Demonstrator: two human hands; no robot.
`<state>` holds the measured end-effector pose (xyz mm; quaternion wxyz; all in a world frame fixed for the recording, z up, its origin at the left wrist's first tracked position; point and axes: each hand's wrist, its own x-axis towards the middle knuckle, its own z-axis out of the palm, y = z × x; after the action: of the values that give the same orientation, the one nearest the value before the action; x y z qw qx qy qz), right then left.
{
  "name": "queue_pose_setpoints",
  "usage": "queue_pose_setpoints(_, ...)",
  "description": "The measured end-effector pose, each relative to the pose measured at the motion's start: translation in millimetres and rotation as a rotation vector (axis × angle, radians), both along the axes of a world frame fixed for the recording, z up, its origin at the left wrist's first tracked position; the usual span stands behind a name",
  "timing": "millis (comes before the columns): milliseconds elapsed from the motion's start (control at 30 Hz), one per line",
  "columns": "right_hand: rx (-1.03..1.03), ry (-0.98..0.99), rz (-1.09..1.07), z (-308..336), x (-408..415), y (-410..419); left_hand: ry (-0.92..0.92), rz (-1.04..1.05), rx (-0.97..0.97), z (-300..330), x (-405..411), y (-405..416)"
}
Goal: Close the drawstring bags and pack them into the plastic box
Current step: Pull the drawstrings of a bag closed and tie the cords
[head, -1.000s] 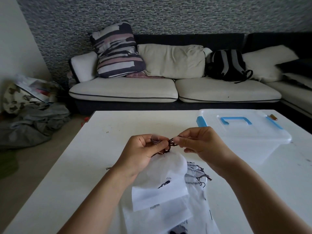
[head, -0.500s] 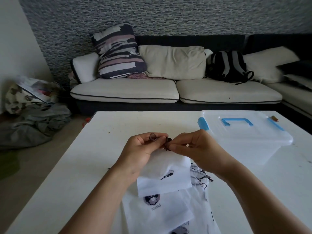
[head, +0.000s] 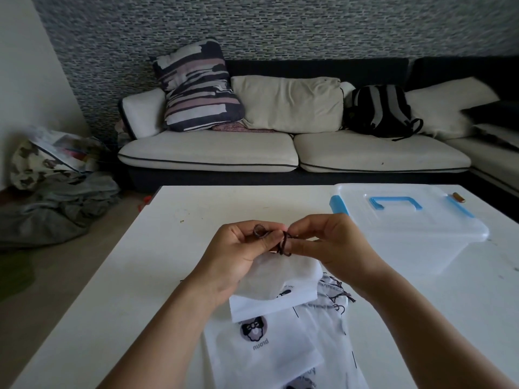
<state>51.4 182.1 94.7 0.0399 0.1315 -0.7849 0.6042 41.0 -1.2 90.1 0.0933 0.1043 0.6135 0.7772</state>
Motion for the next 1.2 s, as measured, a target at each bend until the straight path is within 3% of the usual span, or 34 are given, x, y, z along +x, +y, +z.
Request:
queue_pose_setpoints(300,-0.346,-0.163,0.091,-1,3,-7,0.189,0.103,-0.114,1,1,2)
queue_pose_setpoints(633,-0.497,-0.234,0.142,-2,6,-15,-0.021,-0.056,0.028,6,4,-4)
queue_pose_setpoints(700,-0.476,-0.213,0.125,-1,7,-18,-0.028,-0.079,0.018,7,4,-6)
queue_pose_setpoints(833,-0.109,-0.064,-0.072,-7,3,-18,0.146,-0.011,-0.16,8,5,-6)
queue_pose_setpoints(900,-0.076,-0.038,-0.084,-8,3,-19,0.175,0.001,-0.171,9,6,-5)
queue_pose_setpoints(1033,-0.316,-0.132,-0.015,-2,4,-16,0.158,0.009,-0.119,9,6,-3)
queue_pose_setpoints(1200,-0.629,-0.388,0.251,6,8,-7,0.069,-0.027,0.008,14,7,-6)
